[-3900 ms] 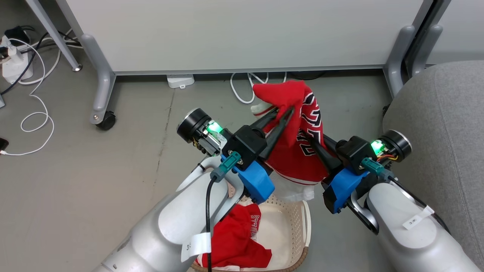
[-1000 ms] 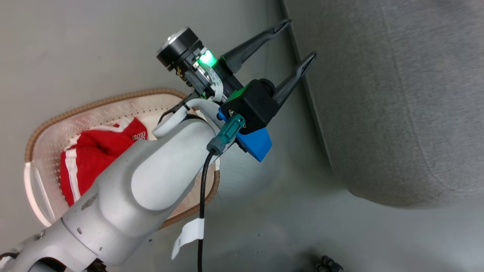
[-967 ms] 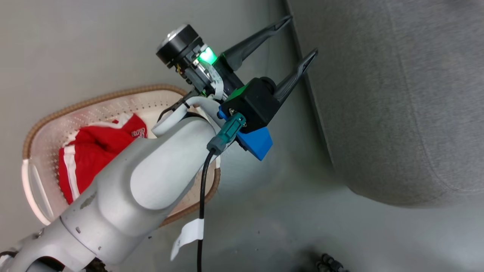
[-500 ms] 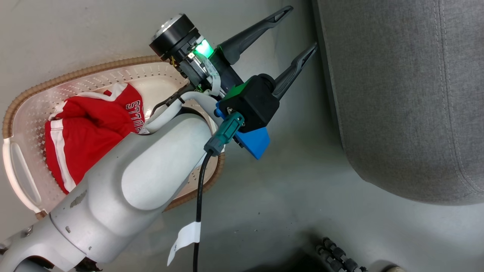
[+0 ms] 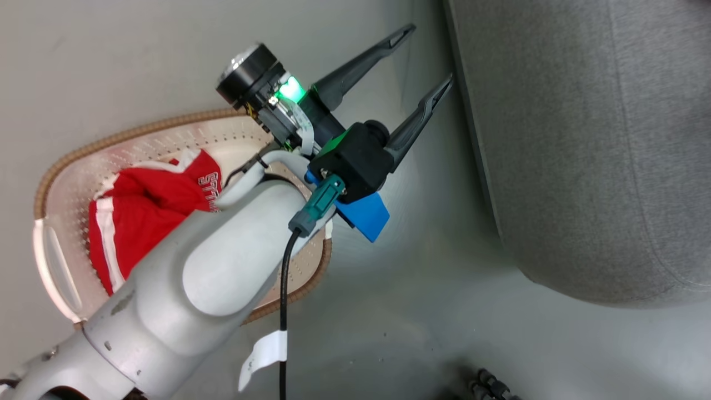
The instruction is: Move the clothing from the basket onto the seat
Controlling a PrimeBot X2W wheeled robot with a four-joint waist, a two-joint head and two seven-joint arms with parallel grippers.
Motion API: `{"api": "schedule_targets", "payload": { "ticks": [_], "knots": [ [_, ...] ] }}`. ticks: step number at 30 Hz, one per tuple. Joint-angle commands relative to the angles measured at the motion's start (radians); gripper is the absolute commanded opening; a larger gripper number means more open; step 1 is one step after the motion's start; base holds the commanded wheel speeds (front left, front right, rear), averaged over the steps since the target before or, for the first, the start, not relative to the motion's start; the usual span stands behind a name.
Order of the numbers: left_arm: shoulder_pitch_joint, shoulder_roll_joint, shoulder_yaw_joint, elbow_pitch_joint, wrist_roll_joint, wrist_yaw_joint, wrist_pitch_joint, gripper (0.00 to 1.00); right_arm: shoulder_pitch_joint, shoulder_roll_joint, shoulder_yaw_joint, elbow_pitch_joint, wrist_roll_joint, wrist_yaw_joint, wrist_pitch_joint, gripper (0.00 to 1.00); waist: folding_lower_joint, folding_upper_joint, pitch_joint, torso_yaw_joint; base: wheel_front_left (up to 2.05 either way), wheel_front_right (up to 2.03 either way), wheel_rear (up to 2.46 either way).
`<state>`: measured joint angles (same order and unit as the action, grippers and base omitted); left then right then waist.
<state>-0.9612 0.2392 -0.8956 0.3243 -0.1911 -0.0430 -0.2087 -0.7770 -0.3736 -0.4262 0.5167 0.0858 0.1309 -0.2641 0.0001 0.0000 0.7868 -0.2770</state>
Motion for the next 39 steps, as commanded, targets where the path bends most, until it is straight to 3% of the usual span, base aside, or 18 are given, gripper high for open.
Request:
{"api": "schedule_targets", "payload": {
  "ticks": [1, 10, 20, 32, 39],
  "knots": [
    [0.021, -0.012, 0.003, 0.012, -0.013, 0.009, -0.015, 1.00, 0.053, 0.003, 0.012, -0.038, -0.024, 0.000, -0.001, 1.00, -0.0001, 0.0000, -0.064, 0.011, 0.00, 0.00, 0.00],
    [0.151, -0.035, 0.073, 0.073, -0.091, 0.059, -0.056, 1.00, 0.261, 0.040, 0.101, -0.240, -0.042, 0.000, -0.001, 1.00, -0.0001, 0.0000, -0.287, 0.057, 0.00, 0.00, 0.00],
    [0.347, -0.010, 0.286, -0.040, -0.102, 0.116, -0.057, 1.00, 0.373, 0.104, 0.276, -0.380, -0.006, 0.000, 0.000, 1.00, -0.0001, 0.0000, -0.455, 0.138, 0.00, 0.00, 0.00],
    [0.592, -0.034, 0.556, -0.117, -0.060, 0.103, -0.057, 1.00, 0.480, 0.187, 0.433, -0.412, 0.020, 0.000, -0.001, 1.00, -0.0001, 0.0000, -0.588, 0.240, 0.00, 0.00, 0.00],
    [0.696, -0.071, 0.657, -0.125, -0.026, 0.074, -0.057, 1.00, 0.537, 0.217, 0.442, -0.392, 0.021, 0.000, -0.001, 1.00, -0.0001, 0.0000, -0.640, 0.273, 0.00, 0.00, 0.00]
  ]
}}
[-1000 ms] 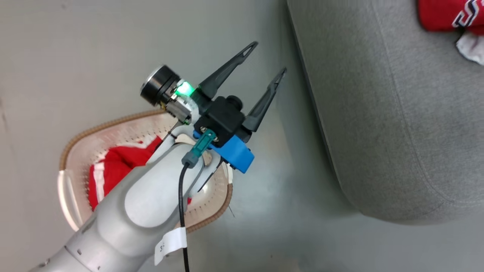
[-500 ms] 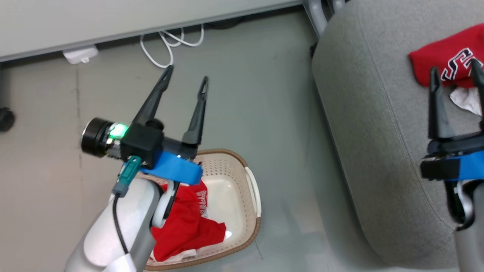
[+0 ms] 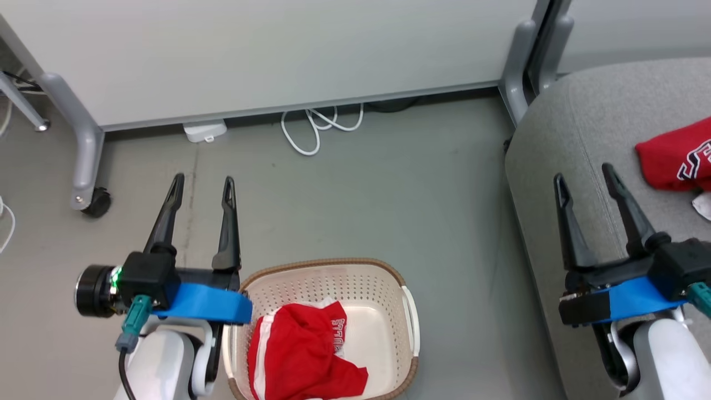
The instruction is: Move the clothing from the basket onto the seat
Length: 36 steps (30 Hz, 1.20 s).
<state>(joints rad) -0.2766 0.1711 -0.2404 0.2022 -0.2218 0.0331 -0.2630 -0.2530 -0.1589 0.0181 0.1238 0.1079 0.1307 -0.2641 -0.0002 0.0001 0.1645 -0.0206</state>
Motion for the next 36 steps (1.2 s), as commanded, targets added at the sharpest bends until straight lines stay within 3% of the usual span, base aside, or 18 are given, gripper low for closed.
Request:
{"api": "schedule_targets", "payload": {
  "ticks": [1, 16, 36],
  "knots": [
    [0.039, -0.014, 0.029, -0.004, 0.018, -0.017, -0.003, 1.00, 0.032, 0.013, -0.003, 0.009, -0.002, 0.000, -0.001, 1.00, 0.0002, -0.0001, -0.030, 0.022, 0.00, 0.00, 0.00],
    [0.139, -0.088, 0.140, 0.023, 0.092, -0.101, -0.003, 1.00, 0.153, 0.068, -0.029, 0.068, -0.003, 0.000, -0.001, 1.00, 0.0002, -0.0001, -0.069, 0.037, 0.00, 0.00, 0.00],
    [0.155, -0.116, 0.186, 0.060, 0.135, -0.137, -0.003, 1.00, 0.187, 0.078, -0.030, 0.087, -0.009, 0.000, -0.001, 1.00, 0.0002, -0.0001, -0.100, 0.032, 0.00, 0.00, 0.00]
  ]
}}
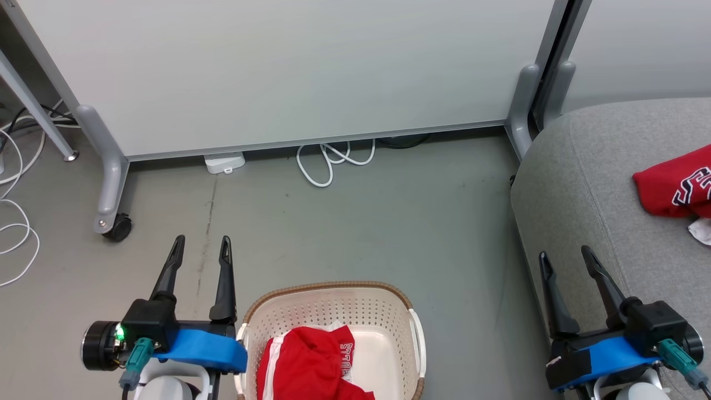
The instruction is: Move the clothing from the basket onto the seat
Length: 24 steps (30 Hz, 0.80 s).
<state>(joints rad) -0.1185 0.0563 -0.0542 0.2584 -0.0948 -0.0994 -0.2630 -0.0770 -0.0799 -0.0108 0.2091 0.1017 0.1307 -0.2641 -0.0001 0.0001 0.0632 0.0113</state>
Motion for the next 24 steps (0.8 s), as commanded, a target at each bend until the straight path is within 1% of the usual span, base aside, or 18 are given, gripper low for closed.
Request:
{"api": "schedule_targets", "payload": {
  "ticks": [1, 7, 13, 16, 24],
  "knots": [
    [-0.012, -0.002, -0.004, 0.008, 0.009, -0.005, -0.003, 1.00, 0.009, -0.002, -0.001, 0.000, -0.002, 0.000, -0.001, 1.00, 0.0001, -0.0001, 0.003, 0.000, 0.00, 0.00, 0.00],
    [-0.092, 0.004, -0.062, 0.089, 0.033, -0.023, -0.003, 1.00, -0.031, -0.012, 0.006, -0.015, -0.002, 0.000, -0.001, 1.00, 0.0001, -0.0001, 0.040, -0.008, 0.00, 0.00, 0.00],
    [-0.224, 0.033, -0.156, 0.220, 0.054, -0.032, -0.003, 1.00, -0.093, -0.022, 0.008, -0.041, 0.002, 0.000, -0.001, 1.00, 0.0001, -0.0001, 0.130, -0.038, 0.00, 0.00, 0.00],
    [-0.294, 0.049, -0.221, 0.299, 0.057, -0.033, -0.003, 1.00, -0.127, -0.021, 0.014, -0.058, 0.001, 0.000, -0.001, 1.00, 0.0001, -0.0001, 0.189, -0.060, 0.00, 0.00, 0.00],
    [-0.489, 0.099, -0.452, 0.509, 0.031, -0.031, -0.003, 1.00, -0.224, -0.021, 0.026, -0.101, 0.003, 0.000, -0.001, 1.00, 0.0001, -0.0001, 0.360, -0.122, 0.00, 0.00, 0.00]
  ]
}}
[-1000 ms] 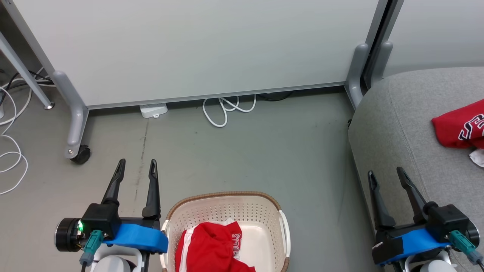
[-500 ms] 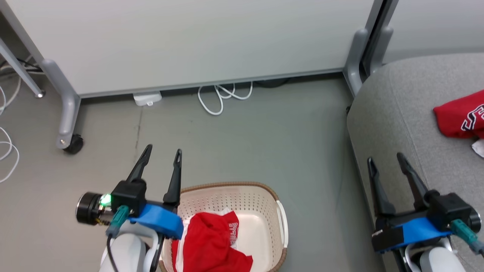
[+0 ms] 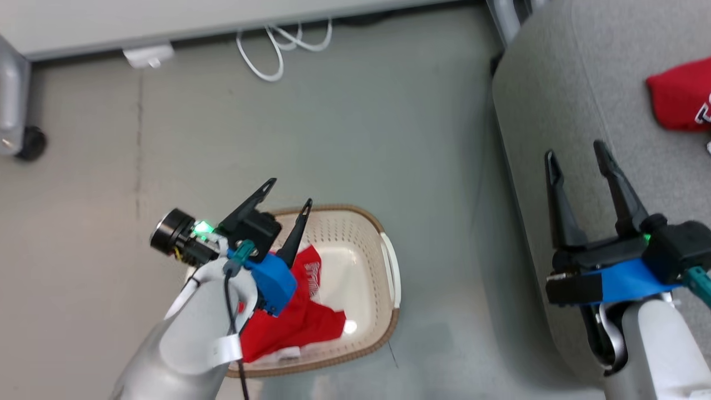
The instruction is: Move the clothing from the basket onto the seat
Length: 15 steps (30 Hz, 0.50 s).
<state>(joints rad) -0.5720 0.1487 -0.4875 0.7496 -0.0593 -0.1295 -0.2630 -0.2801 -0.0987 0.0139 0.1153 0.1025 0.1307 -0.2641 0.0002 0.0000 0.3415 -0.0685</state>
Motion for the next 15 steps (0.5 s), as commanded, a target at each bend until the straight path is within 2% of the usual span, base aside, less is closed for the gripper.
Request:
{"api": "schedule_targets", "payload": {
  "ticks": [1, 12, 15],
  "knots": [
    [-0.061, 0.010, -0.051, 0.042, -0.004, -0.001, -0.003, 1.00, -0.030, -0.002, 0.000, -0.011, 0.002, 0.000, -0.001, 1.00, -0.0002, 0.0000, 0.101, -0.048, 0.00, 0.00, 0.00],
    [-0.274, 0.012, -0.337, 0.339, -0.064, -0.001, 0.008, 1.00, -0.132, 0.010, 0.001, -0.063, -0.006, 0.000, -0.001, 1.00, -0.0002, 0.0000, 0.313, -0.097, 0.00, 0.00, 0.00],
    [-0.312, 0.011, -0.399, 0.402, -0.082, -0.001, 0.038, 1.00, -0.155, 0.012, -0.002, -0.079, -0.008, 0.000, -0.001, 1.00, -0.0002, 0.0000, 0.366, -0.104, 0.00, 0.00, 0.00]
  ]
}}
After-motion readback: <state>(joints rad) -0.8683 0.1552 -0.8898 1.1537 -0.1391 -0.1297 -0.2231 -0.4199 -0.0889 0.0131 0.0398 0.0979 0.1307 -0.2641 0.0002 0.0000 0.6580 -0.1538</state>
